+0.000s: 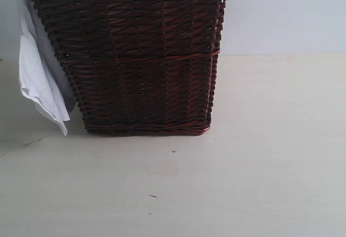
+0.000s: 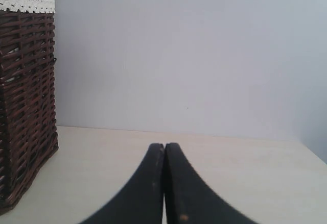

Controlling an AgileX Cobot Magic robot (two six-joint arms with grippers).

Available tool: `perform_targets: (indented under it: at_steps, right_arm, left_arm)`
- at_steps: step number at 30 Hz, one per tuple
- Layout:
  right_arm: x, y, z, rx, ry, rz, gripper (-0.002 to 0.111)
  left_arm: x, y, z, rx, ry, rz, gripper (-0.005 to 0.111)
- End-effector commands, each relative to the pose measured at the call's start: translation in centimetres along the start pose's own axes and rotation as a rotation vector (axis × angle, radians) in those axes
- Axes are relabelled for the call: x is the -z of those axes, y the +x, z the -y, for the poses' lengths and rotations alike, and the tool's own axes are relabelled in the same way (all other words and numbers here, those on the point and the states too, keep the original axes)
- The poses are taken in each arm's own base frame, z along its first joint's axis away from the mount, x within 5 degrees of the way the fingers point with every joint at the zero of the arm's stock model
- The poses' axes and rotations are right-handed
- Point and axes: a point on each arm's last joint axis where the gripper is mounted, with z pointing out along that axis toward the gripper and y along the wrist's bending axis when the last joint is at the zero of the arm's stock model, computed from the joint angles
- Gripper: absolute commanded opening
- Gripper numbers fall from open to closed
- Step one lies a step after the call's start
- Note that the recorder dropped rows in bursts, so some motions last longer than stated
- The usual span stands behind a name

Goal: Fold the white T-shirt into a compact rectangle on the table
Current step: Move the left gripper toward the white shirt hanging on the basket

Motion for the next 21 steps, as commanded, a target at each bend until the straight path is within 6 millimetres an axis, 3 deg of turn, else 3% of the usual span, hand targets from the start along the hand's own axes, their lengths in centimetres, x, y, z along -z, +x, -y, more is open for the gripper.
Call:
perform_targets:
  at_steps: [1,7,12,18,21]
  right_arm:
    - [0.0,0.0,0.0,0.001,0.005,0.015,0.000]
    - [0.0,0.0,0.0,0.001,0.005,0.015,0.000]
    - [0.0,0.0,0.0,0.001,0.005,0.015,0.000]
    - [0.0,0.0,0.0,0.001,0.005,0.015,0.000]
    - [0.0,0.0,0.0,0.001,0.005,0.015,0.000]
  left_arm:
    - [0.0,-0.2,0.0,-0.018,0.001,0.029,0.000]
    - [0.3,-2.1,0.1,-0.024,0.008,0.243,0.000]
    - [1.2,-4.4,0.2,-0.024,0.019,0.516,0.000]
    - [1.5,-4.9,0.2,-0.021,0.022,0.585,0.000]
    - [2.1,-5.8,0.3,-0.021,0.027,0.702,0.000]
